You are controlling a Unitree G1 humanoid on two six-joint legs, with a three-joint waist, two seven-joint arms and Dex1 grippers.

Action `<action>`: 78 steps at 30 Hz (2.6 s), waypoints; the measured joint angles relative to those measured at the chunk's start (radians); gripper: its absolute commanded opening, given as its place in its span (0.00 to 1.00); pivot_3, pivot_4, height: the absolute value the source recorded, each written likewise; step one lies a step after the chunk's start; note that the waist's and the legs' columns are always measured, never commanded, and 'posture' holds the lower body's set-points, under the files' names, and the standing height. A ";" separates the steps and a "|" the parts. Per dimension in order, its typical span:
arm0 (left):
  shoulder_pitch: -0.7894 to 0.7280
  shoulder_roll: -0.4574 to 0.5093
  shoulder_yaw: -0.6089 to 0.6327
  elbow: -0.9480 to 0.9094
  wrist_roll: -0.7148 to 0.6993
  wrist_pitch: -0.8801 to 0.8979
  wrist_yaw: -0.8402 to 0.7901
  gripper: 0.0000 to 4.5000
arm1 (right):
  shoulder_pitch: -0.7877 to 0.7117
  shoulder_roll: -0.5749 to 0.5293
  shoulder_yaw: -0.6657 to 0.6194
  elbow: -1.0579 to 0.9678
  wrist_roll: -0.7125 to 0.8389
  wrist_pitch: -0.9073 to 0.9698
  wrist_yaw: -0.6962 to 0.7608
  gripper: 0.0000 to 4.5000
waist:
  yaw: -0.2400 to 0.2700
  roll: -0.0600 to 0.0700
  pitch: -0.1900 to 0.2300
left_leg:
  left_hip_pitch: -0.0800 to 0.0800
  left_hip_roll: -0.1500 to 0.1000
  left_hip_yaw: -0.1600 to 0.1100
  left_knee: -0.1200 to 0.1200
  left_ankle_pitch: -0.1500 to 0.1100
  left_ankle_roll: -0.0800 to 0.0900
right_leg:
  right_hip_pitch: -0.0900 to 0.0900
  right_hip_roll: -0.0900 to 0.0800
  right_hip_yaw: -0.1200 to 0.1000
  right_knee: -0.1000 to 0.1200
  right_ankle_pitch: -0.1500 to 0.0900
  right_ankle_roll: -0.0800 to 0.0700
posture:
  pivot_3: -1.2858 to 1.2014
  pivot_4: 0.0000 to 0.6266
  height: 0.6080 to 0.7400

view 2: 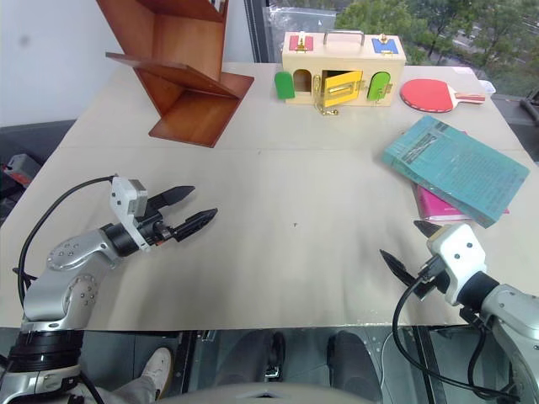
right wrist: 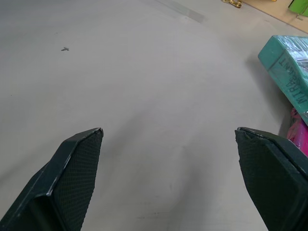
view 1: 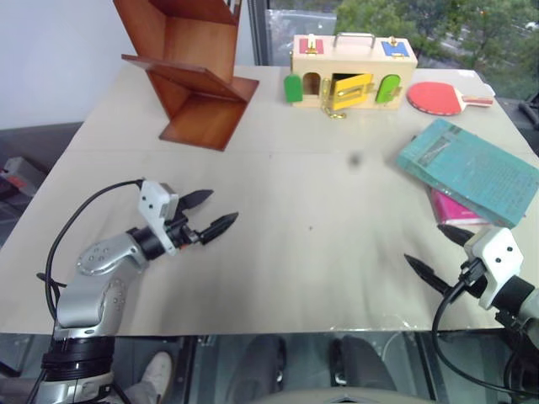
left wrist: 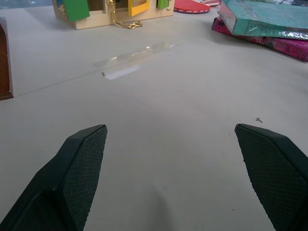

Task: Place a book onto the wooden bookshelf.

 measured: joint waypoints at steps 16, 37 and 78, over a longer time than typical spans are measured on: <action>-0.064 -0.023 -0.080 -0.101 -0.023 0.012 -0.037 1.00 | -0.201 0.004 -0.028 0.074 0.032 0.135 -0.105 0.18 | 0.000 0.000 0.000 | 0.000 0.000 0.000 0.000 0.000 0.000 | 0.000 0.000 0.000 0.000 0.000 0.000 | 0.52 0.24 1.00; -0.079 -0.124 -0.162 -0.141 -0.009 0.018 0.023 1.00 | -0.870 -0.172 0.221 0.848 -0.290 0.409 -0.268 0.08 | -0.007 -0.004 -0.003 | 0.000 0.001 0.007 -0.001 -0.001 0.002 | -0.001 0.003 0.003 -0.003 0.000 0.000 | 0.52 0.24 1.00; -0.117 -0.144 -0.200 -0.158 -0.009 0.022 0.016 1.00 | -1.383 -0.258 -0.291 1.970 -0.091 0.313 -0.429 0.08 | -0.024 0.001 0.000 | -0.001 0.001 0.013 -0.004 -0.001 0.002 | -0.003 0.008 0.008 -0.006 0.000 0.000 | 0.52 0.24 1.00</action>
